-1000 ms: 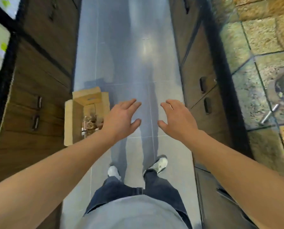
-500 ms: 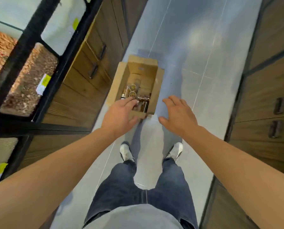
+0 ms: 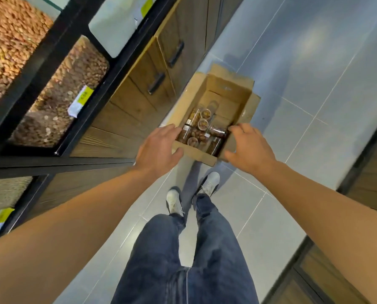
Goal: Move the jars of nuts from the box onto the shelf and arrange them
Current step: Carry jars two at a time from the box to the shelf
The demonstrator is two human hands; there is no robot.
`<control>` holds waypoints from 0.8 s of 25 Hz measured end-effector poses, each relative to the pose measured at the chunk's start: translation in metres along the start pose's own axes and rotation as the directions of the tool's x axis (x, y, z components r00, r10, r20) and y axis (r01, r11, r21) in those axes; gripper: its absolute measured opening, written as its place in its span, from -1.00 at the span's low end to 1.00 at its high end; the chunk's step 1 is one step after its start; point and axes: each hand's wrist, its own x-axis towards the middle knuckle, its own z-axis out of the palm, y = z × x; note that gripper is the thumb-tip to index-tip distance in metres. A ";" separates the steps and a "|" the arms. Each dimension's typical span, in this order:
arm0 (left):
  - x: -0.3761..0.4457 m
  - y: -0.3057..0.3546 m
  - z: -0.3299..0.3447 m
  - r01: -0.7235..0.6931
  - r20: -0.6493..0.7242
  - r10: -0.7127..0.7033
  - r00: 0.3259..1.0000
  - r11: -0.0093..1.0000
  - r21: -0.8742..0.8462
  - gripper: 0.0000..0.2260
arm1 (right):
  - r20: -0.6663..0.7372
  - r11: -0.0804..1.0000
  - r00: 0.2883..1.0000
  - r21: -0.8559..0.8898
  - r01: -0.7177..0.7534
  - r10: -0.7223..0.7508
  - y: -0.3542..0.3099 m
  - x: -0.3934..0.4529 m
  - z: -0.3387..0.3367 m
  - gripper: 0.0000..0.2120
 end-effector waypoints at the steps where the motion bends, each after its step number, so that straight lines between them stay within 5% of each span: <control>1: 0.015 -0.002 0.009 0.007 -0.004 -0.007 1.000 1.000 -0.002 -0.53 | 0.009 1.000 1.000 0.008 0.003 -0.003 0.008 0.019 0.005 -0.41; 20: 0.277 -0.113 0.296 0.083 0.172 -0.067 0.983 0.993 -0.086 -0.48 | 0.122 0.978 0.980 0.122 -0.171 0.156 0.136 0.315 0.257 -0.41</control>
